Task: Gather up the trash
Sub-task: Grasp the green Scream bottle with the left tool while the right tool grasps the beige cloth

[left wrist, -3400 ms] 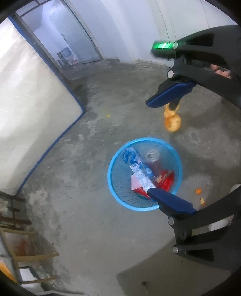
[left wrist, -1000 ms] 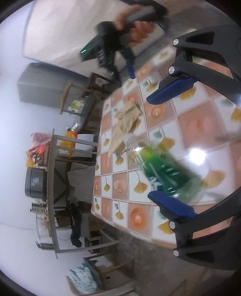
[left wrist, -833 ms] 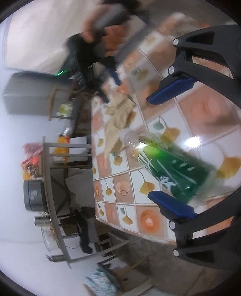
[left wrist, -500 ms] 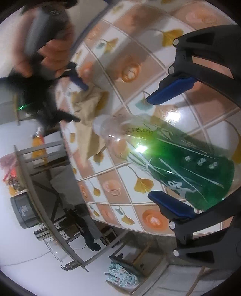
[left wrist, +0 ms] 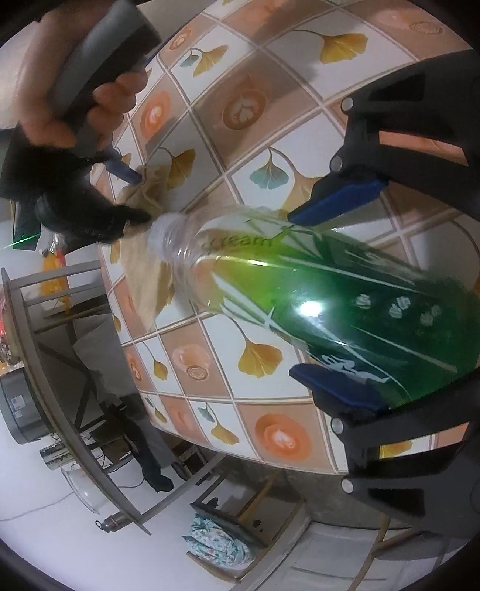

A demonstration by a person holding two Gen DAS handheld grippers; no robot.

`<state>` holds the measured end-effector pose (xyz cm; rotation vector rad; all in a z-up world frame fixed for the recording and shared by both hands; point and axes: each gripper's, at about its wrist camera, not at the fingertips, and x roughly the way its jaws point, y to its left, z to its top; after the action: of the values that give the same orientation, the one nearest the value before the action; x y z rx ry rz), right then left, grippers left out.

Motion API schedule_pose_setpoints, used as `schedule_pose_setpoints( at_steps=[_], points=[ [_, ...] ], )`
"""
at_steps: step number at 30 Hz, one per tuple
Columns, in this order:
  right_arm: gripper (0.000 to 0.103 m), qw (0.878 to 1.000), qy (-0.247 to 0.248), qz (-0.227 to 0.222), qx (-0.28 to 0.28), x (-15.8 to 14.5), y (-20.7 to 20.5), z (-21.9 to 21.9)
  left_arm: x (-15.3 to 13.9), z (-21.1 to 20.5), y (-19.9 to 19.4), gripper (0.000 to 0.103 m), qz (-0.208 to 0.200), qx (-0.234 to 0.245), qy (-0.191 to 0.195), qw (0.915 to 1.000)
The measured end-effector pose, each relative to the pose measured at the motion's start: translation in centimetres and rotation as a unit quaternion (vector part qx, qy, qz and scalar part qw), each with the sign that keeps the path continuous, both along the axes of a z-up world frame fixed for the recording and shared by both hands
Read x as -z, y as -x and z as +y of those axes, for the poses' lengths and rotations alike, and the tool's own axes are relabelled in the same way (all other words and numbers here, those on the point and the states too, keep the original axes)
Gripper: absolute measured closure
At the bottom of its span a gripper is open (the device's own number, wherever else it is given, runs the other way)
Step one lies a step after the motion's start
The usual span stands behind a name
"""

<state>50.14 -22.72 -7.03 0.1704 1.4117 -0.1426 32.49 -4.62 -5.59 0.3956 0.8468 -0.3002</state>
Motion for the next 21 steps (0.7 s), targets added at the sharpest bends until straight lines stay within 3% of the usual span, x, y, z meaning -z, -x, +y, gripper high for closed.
schedule_pose_setpoints(
  at_steps=[4, 6, 12, 21],
  points=[
    [0.088, 1.000, 0.014, -0.013, -0.013, -0.3, 0.9, -1.0, 0.0, 0.1, 0.6, 0.038, 0.002, -0.001, 0.005, 1.0000],
    [0.093, 1.000, 0.006, -0.017, -0.015, -0.5, 2.0, -2.2, 0.0, 0.1, 1.0, 0.039, 0.005, -0.001, 0.010, 0.9999],
    [0.095, 0.999, -0.018, -0.036, -0.036, -0.8, 7.3, -4.9, -0.3, 0.4, 3.6, 0.041, 0.025, 0.003, 0.034, 0.9991],
    [0.096, 0.990, -0.015, -0.098, -0.099, -2.4, 21.9, -8.3, -0.8, 0.3, 12.1, 0.041, 0.087, 0.011, 0.087, 0.9923]
  ],
)
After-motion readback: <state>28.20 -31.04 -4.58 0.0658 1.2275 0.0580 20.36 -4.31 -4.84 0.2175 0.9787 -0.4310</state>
